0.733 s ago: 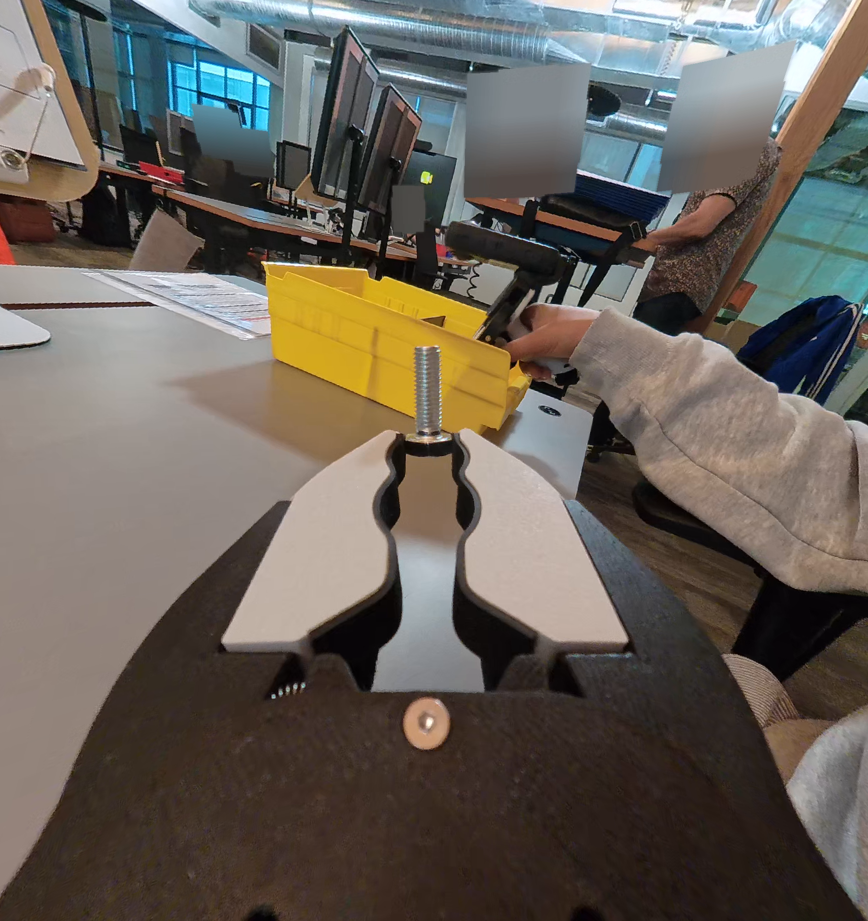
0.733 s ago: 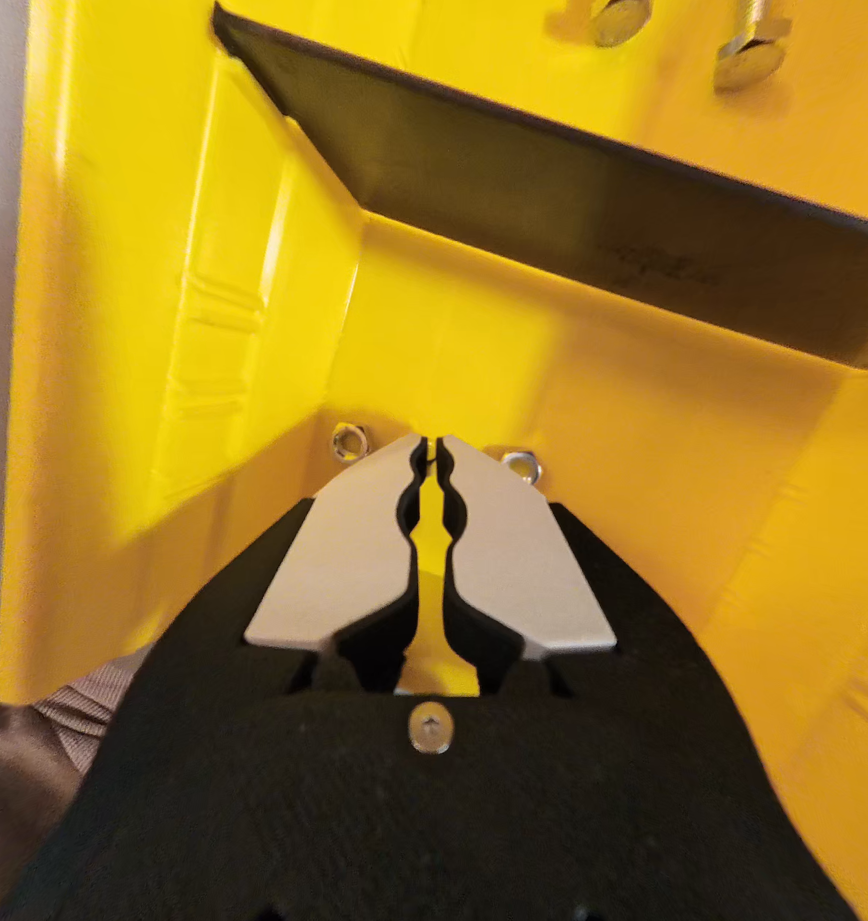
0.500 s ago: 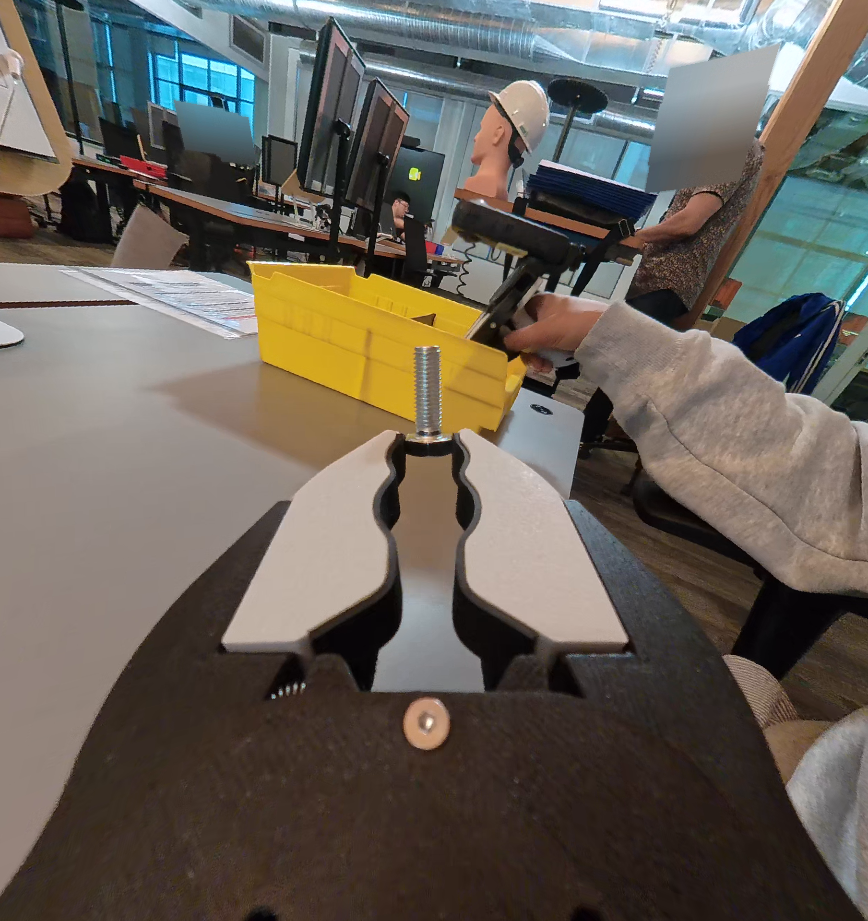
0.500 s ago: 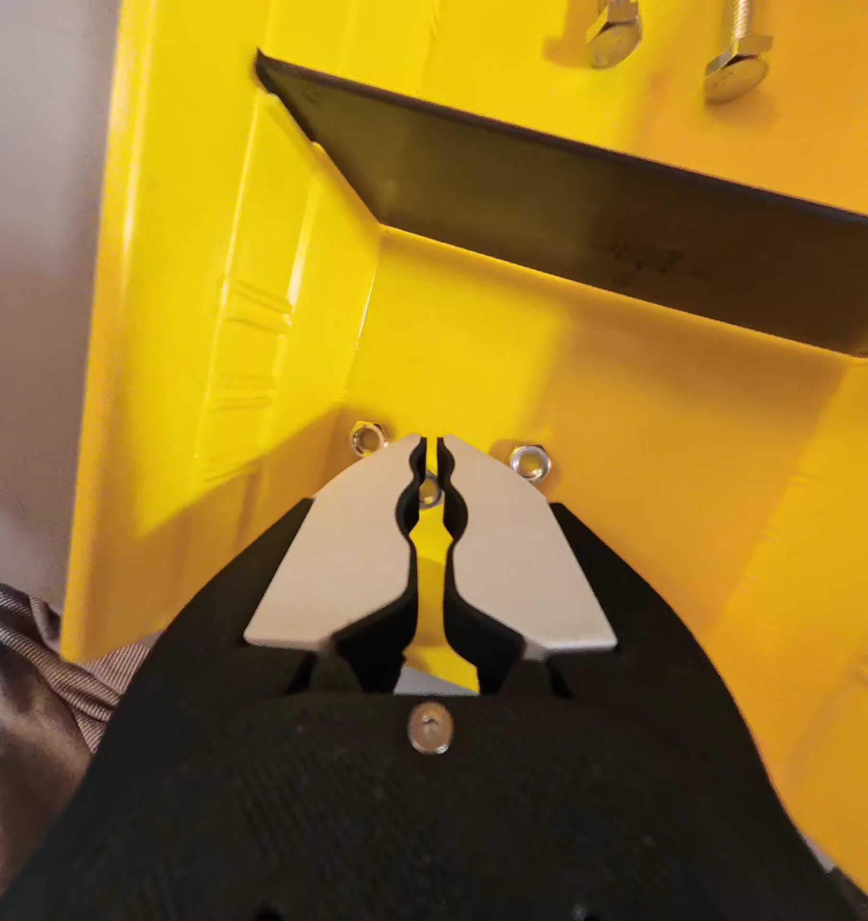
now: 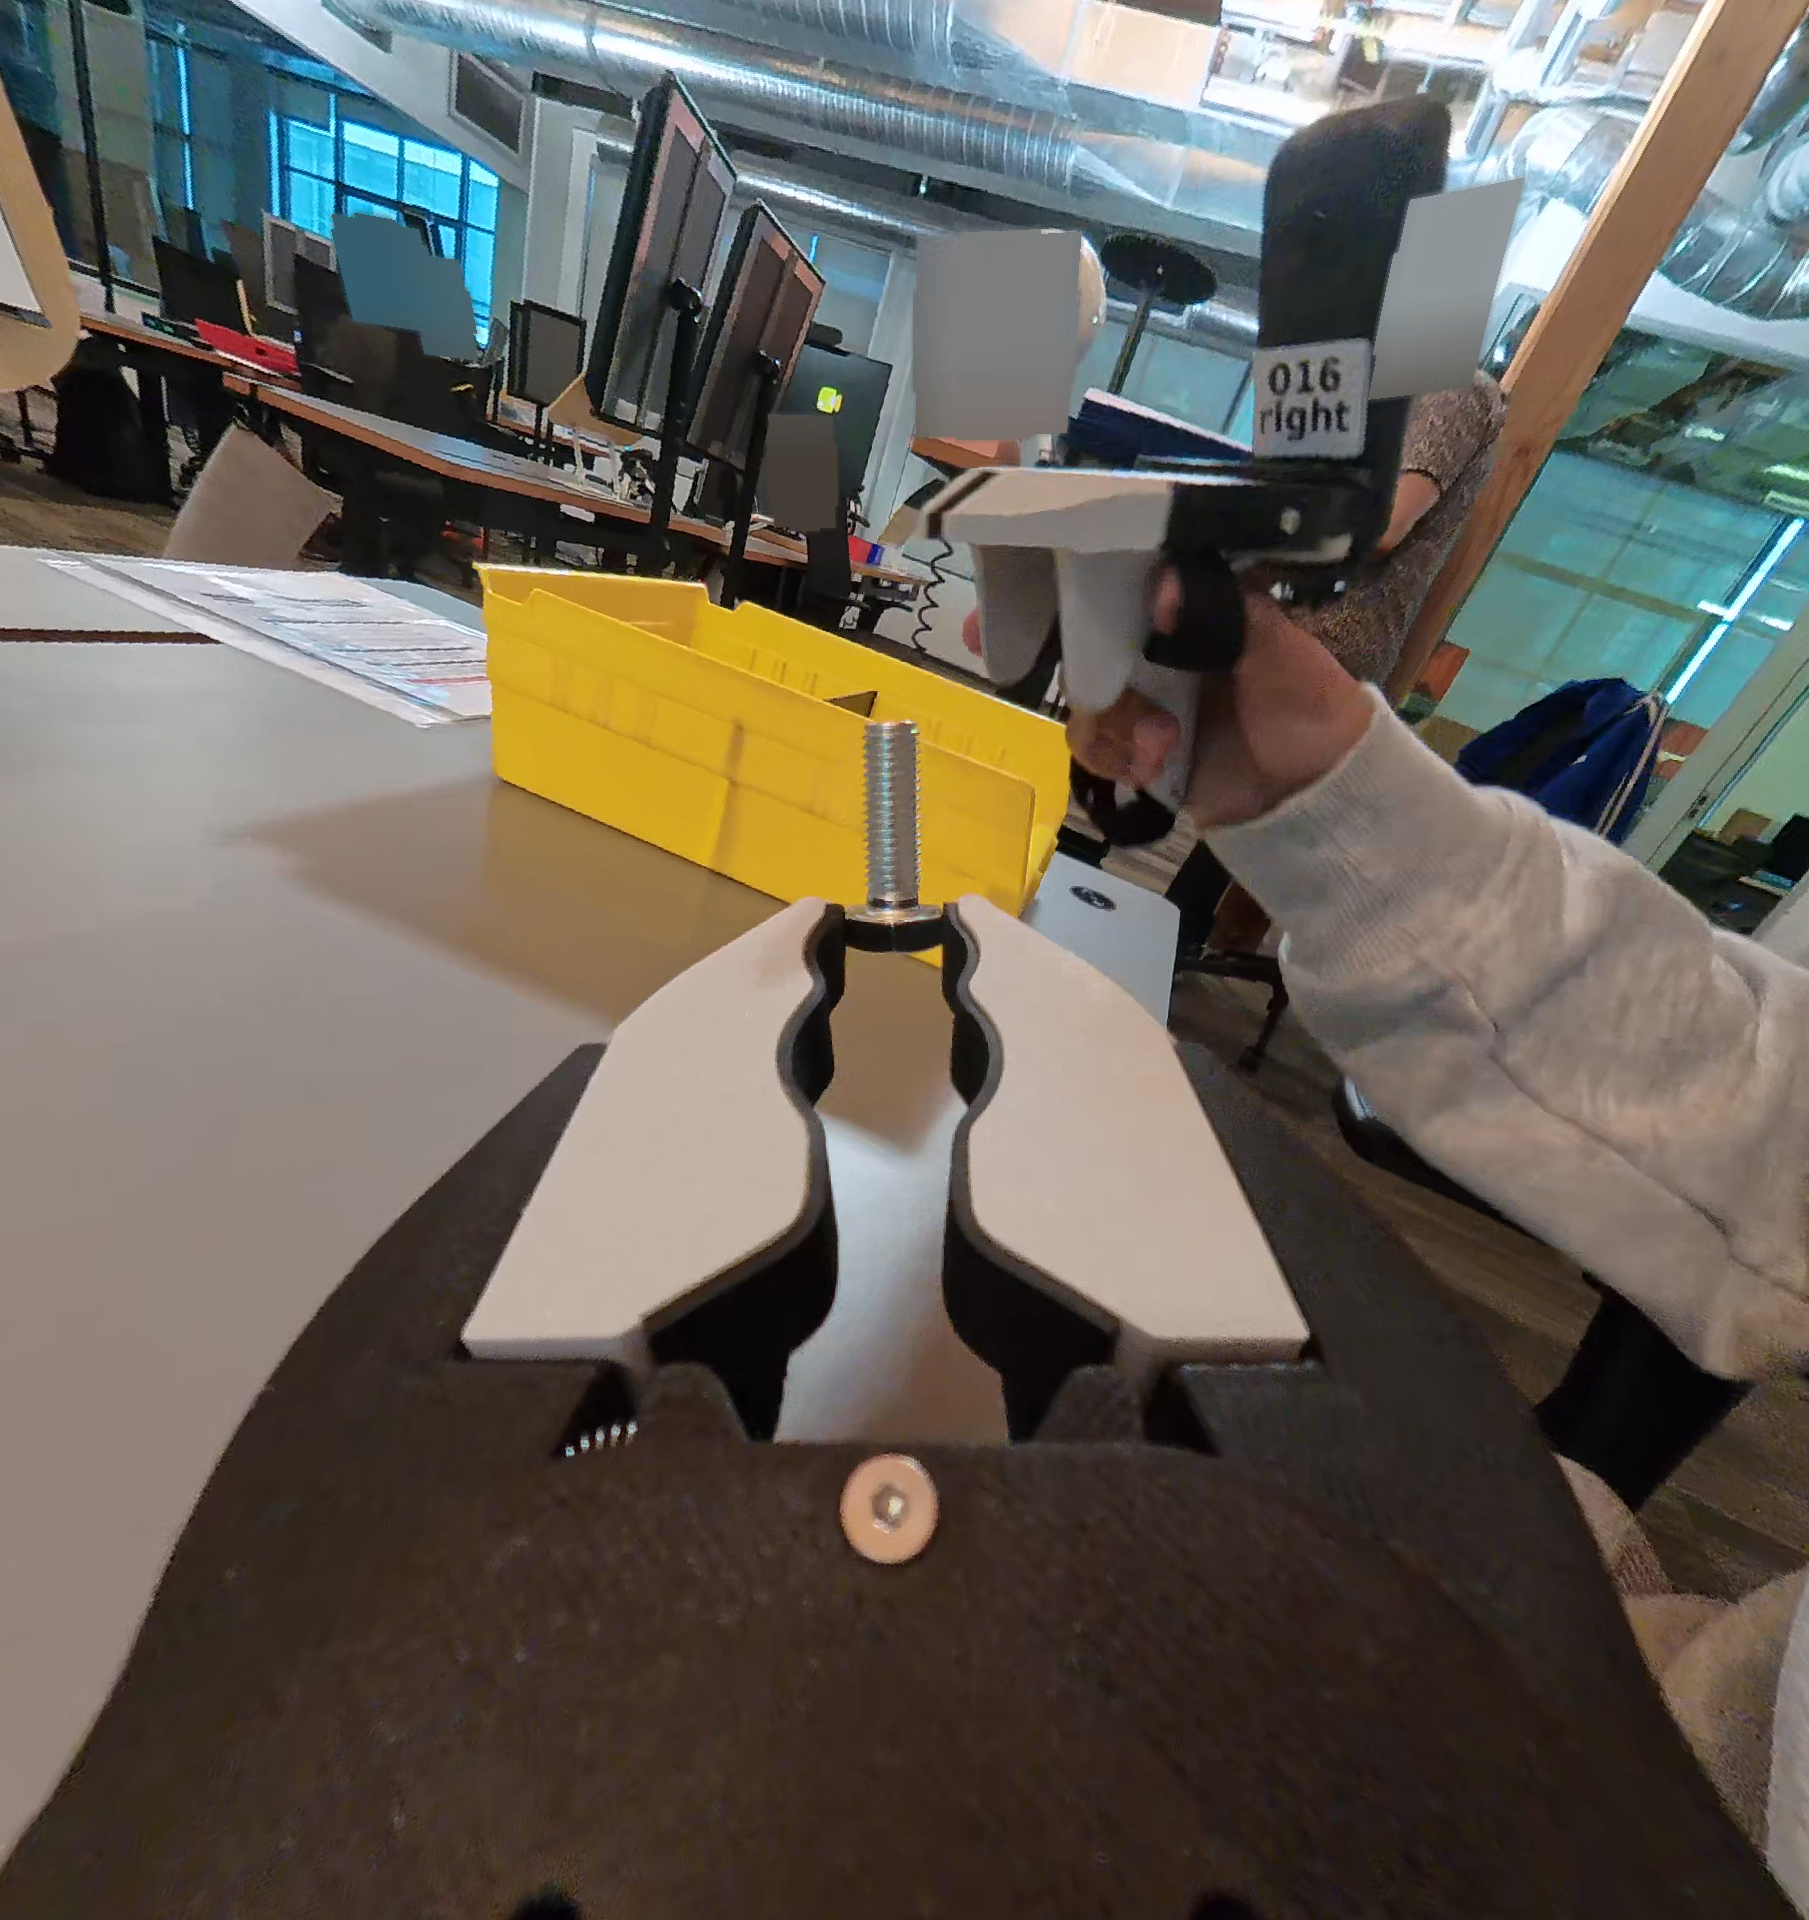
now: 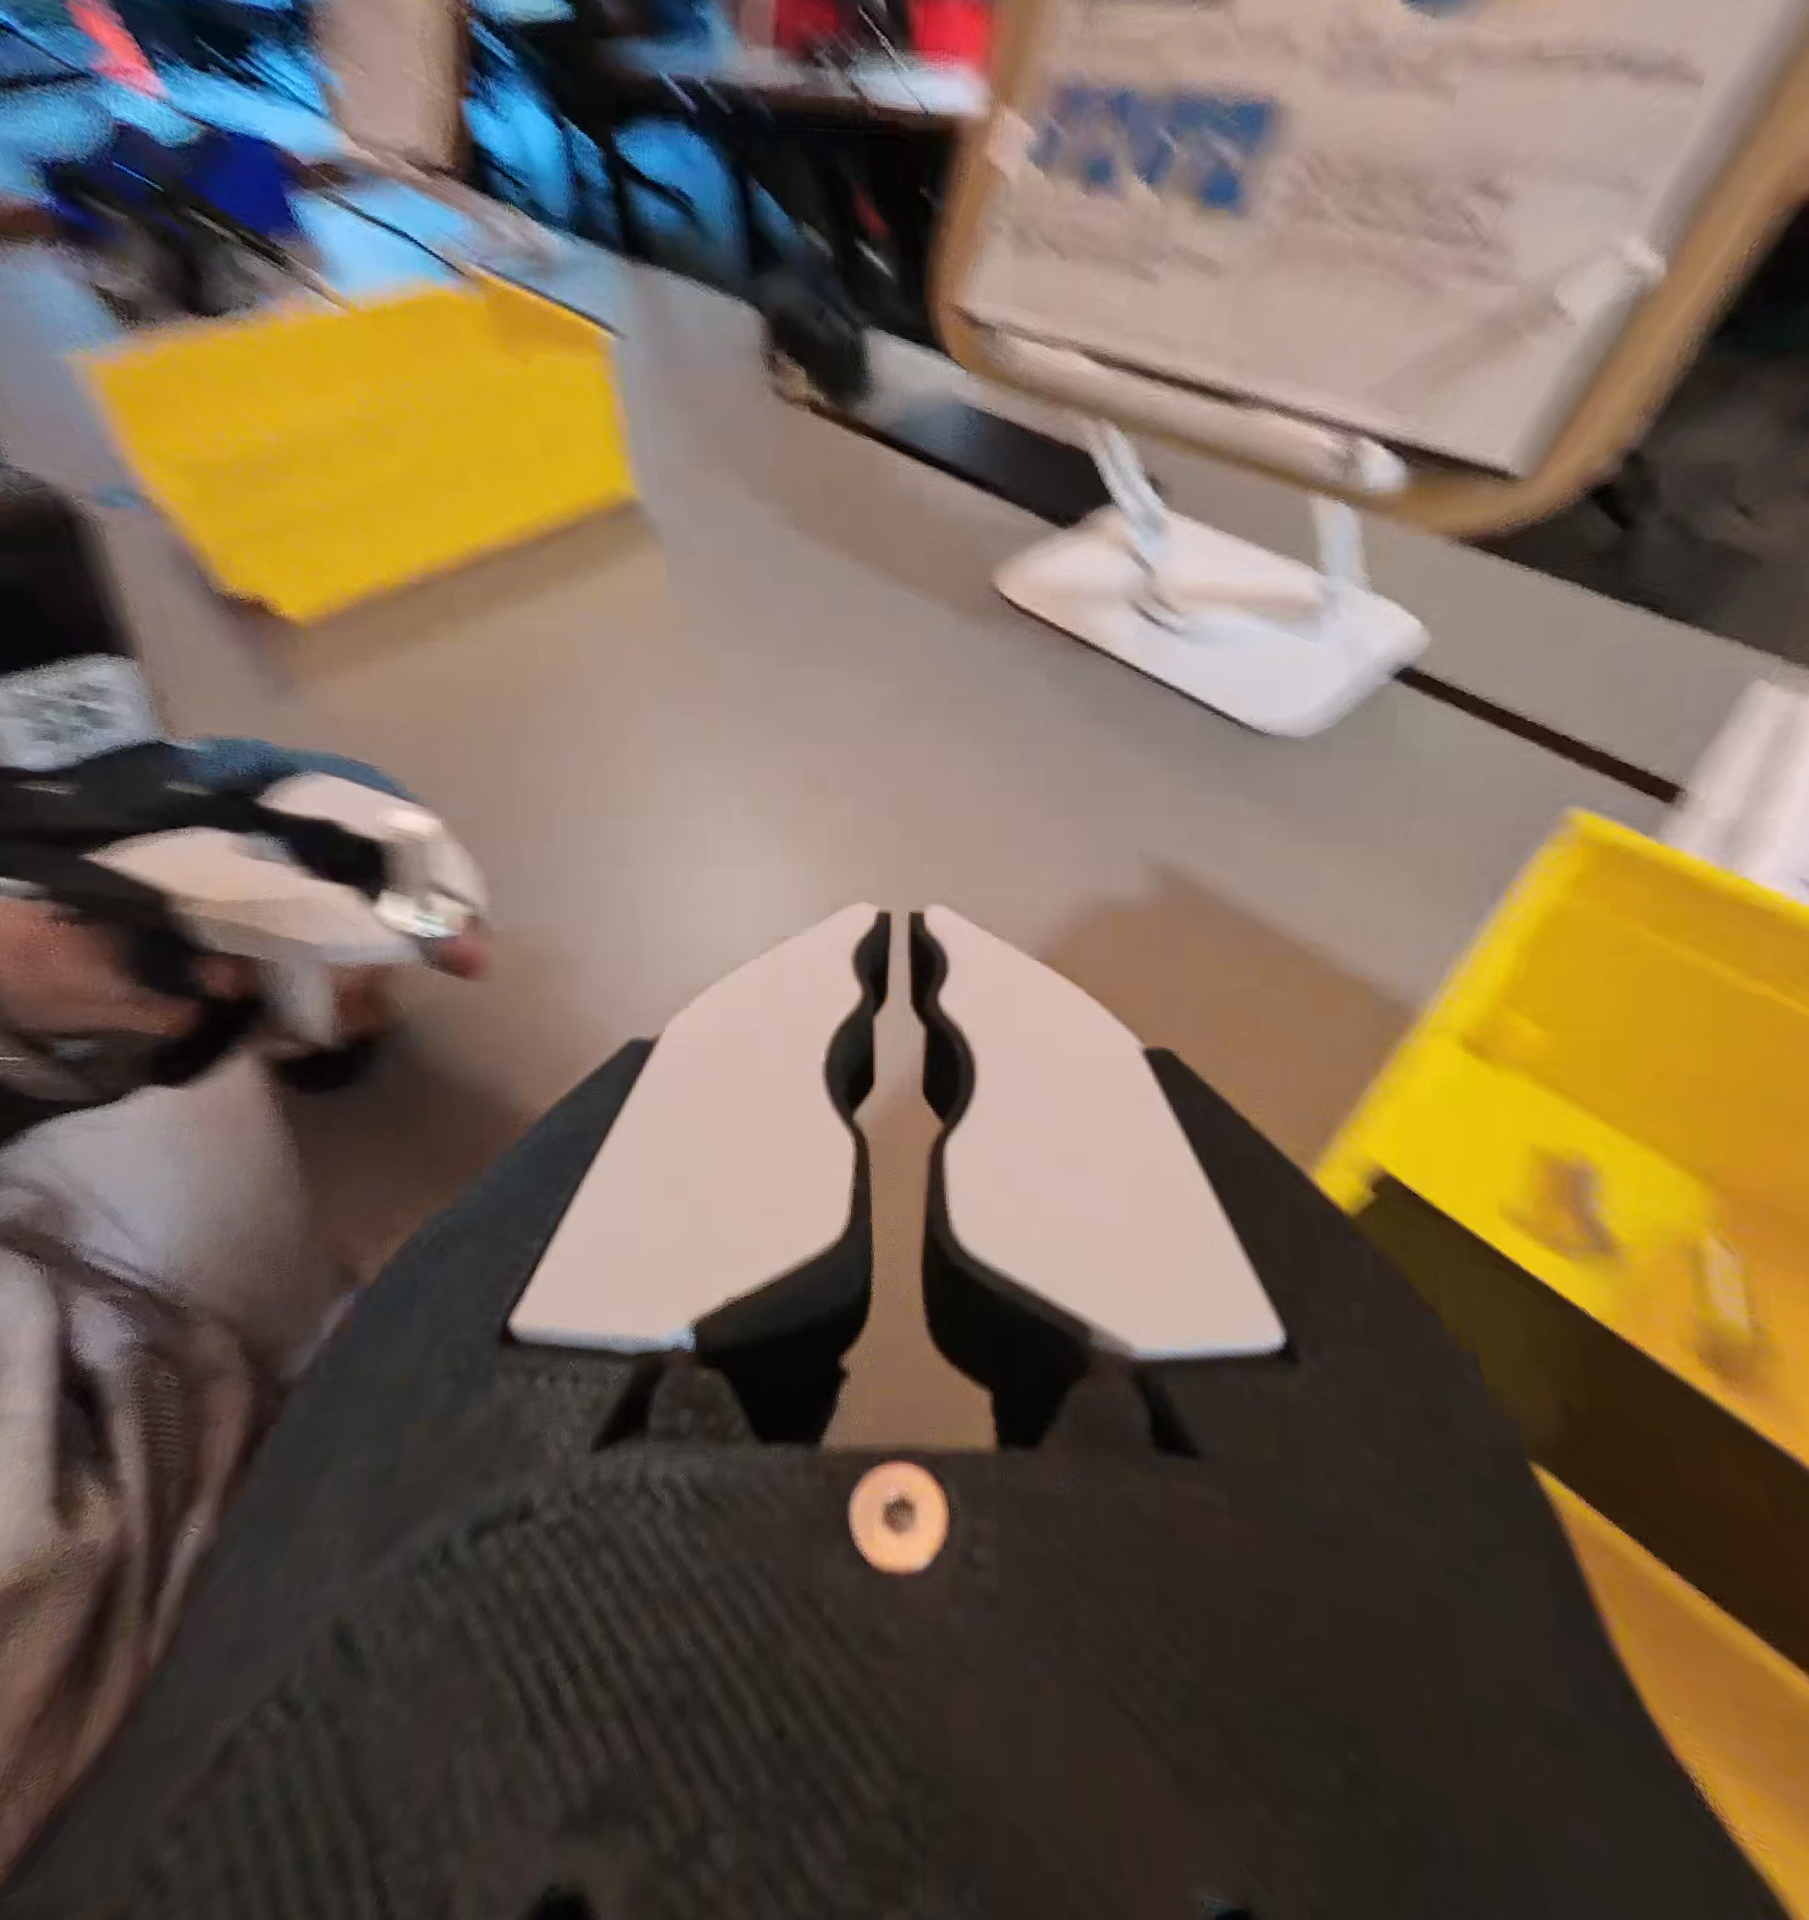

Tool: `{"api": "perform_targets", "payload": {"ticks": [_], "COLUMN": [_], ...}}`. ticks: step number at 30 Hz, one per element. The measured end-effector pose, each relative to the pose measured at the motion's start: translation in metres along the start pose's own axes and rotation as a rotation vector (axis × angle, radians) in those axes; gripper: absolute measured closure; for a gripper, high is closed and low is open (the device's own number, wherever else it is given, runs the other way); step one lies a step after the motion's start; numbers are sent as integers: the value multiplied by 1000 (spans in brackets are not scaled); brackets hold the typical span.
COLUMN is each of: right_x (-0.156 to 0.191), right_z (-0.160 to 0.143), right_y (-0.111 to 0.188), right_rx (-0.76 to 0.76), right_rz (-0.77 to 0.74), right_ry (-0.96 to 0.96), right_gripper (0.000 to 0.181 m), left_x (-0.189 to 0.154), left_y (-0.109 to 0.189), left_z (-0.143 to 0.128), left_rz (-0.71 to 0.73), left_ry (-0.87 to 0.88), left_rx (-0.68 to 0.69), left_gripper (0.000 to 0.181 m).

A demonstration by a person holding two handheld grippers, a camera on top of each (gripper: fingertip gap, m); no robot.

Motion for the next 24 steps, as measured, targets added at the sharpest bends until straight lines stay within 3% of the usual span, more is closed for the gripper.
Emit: {"api": "perform_targets", "payload": {"ticks": [1, 4, 7, 15, 24], "right_x": [18, 63, 87, 84, 96], "right_z": [5, 7, 0, -21, -27], "right_y": [-7, -28, -40, -47, -58], "right_rx": [-46, -126, -174, -232, -183], "right_rz": [73, 245, 326, 366, 406], "right_ry": [11, 18, -8, -153, -135], "right_gripper": [178, 177, 176, 169, 168], "left_x": [1, 2, 1, -8, -10], "left_y": [-1, -5, -9, -19, -19], "left_z": [1, 5, 8, 8, 6], "left_rz": [-2, -16, -35, -92, -95], "left_ry": [8, 27, 43, 36, 25], "left_rx": [-7, -28, -51, -57, -46], "left_gripper": [163, 163, 163, 163, 163]}}
Point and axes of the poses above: each gripper's, where its closed fingertips meet, y back along the fingers, z out of its top, x = y × z across the jaws, the point moved 4 cm from there along y, back along the fingers, and after that the axes turned 8 degrees about x, right-handed, at the moved point
